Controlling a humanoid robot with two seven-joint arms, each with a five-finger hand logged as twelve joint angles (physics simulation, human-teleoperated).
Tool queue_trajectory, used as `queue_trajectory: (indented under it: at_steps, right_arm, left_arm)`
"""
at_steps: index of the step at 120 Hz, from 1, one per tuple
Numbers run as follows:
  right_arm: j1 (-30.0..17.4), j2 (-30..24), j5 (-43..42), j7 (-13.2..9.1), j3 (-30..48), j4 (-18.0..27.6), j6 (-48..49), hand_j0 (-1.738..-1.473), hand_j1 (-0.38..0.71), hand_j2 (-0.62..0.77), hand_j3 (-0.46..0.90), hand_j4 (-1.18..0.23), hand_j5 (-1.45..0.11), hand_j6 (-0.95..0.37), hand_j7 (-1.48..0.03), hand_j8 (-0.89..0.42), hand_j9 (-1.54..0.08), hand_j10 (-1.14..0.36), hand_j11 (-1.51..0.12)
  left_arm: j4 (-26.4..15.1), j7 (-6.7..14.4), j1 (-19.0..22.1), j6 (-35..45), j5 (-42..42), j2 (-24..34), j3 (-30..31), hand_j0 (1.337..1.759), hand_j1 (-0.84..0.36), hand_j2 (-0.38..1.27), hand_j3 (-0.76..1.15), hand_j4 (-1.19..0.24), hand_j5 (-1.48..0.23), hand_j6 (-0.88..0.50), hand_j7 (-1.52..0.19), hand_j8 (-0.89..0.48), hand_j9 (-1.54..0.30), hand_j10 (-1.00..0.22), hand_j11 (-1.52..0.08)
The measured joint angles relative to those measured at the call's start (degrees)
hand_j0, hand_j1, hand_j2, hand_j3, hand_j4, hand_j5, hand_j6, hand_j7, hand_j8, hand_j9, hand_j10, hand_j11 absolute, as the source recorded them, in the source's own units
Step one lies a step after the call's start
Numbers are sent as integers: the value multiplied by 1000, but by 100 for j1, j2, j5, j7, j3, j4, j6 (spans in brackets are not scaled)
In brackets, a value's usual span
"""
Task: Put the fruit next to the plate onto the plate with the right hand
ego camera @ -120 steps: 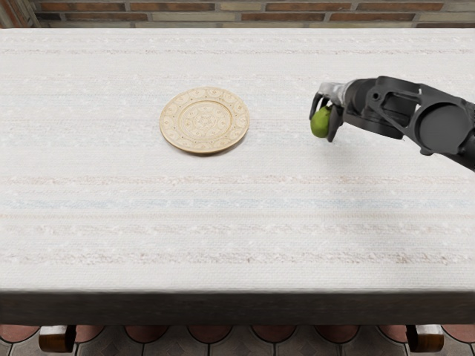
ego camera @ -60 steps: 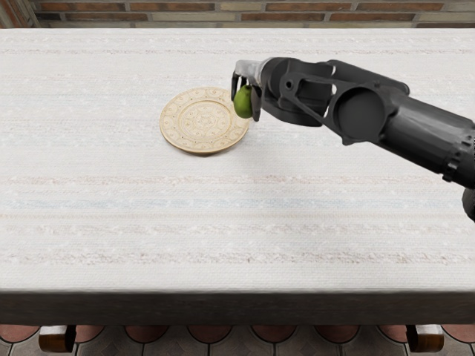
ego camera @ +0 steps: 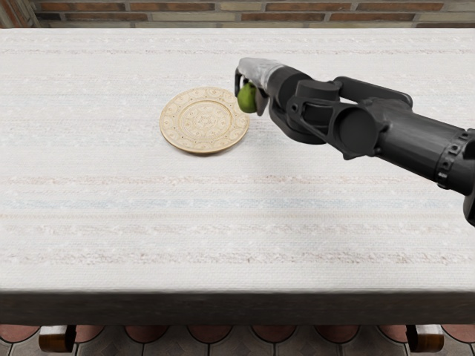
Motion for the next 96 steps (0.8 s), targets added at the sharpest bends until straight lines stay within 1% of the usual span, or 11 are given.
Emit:
queue_trajectory:
  at_steps: [7,12,18,26,45,83,87,90,96]
  right_arm:
    - [10,0,-2,401,-62,22,-23,-1651,253,203,-1,-615,-1048,-408,-1010,-468,-998,-783,-995]
    - [11,1,-3,610,-91,33,-34,-1651,252,203,-1,-615,-1048,-409,-1010,-468,-999,-782,-996]
    - [-5,1,-1,771,-114,35,-49,-1651,248,197,0,-615,-1048,-409,-1009,-467,-1001,-780,-999]
    - [-35,1,2,891,-131,34,-104,-1651,244,186,-1,-618,-1046,-413,-1008,-468,-1000,-779,-997]
    - [-81,1,13,995,-145,39,-168,-1651,237,179,-1,-634,-1020,-427,-988,-482,-977,-765,-975]
    - [-170,1,34,1028,-269,49,-188,-1653,247,202,0,-650,-979,-435,-950,-497,-951,-730,-950]
    - [-174,1,38,1028,-273,49,-189,-1653,246,201,0,-655,-950,-440,-923,-501,-925,-709,-924]
    - [-175,1,41,1028,-271,49,-190,-1654,232,177,0,-634,-907,-436,-882,-494,-884,-678,-883]
    - [-177,1,57,1028,-254,49,-249,-1655,144,133,0,-528,-751,-374,-732,-418,-733,-562,-733]
  left_arm:
    - [0,-1,0,0,0,0,0,1658,330,3,0,-16,-21,-17,-21,-16,-21,-16,-20]
    - [0,-1,0,0,0,0,0,1658,330,3,0,-16,-21,-17,-21,-16,-21,-16,-21]
    - [0,0,0,0,0,0,0,1658,330,3,0,-16,-21,-17,-21,-16,-21,-16,-21]
    - [0,1,0,0,0,0,0,1658,330,3,0,-16,-21,-17,-21,-16,-21,-16,-21]
    - [0,1,0,0,0,0,0,1658,330,3,0,-16,-21,-17,-21,-16,-21,-16,-21]
    - [0,0,0,0,0,0,0,1658,330,3,0,-16,-21,-17,-21,-16,-21,-16,-21]
    - [0,0,0,0,0,0,0,1658,330,3,0,-16,-21,-17,-21,-16,-21,-16,-21]
    - [0,1,0,0,0,0,0,1658,330,3,0,-16,-21,-17,-21,-16,-21,-16,-21]
    - [0,1,0,0,0,0,0,1658,330,3,0,-16,-21,-17,-21,-16,-21,-16,-21]
